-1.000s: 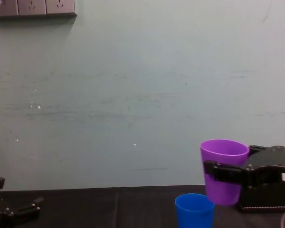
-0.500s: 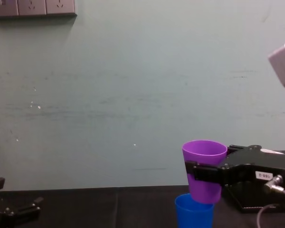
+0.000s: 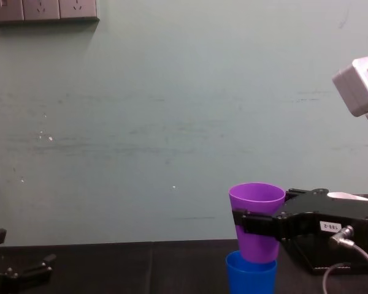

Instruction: Stack the three plastic cups sequentially using one hand.

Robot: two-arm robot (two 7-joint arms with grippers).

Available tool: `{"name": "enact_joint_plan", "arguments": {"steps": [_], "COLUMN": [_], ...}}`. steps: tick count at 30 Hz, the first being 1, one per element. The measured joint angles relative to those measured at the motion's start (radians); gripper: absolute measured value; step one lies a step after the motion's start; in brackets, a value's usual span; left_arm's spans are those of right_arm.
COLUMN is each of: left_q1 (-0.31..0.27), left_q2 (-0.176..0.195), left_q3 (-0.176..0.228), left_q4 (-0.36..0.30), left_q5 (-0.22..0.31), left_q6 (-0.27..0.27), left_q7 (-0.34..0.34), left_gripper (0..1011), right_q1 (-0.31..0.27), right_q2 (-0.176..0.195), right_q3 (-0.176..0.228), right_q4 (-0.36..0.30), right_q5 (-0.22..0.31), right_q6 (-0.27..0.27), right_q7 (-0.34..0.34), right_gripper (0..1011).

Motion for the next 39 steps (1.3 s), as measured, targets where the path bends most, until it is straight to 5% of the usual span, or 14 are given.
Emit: {"name": "enact_joint_plan", "arguments": {"steps": [39], "left_q1": [0.000], "left_q2": [0.000], "left_q3": [0.000], "left_q4": [0.000], "left_q5": [0.000], "left_q6": [0.000], "left_q7": [0.000], "left_gripper": [1010], "right_q1": [0.041], "right_q2": [-0.033], "right_q3": [-0.012], "right_q4": [0.089], "right_q5": [-0.004], "right_q6": [-0.016], "right_q7": [0.016], "right_gripper": [729]}}
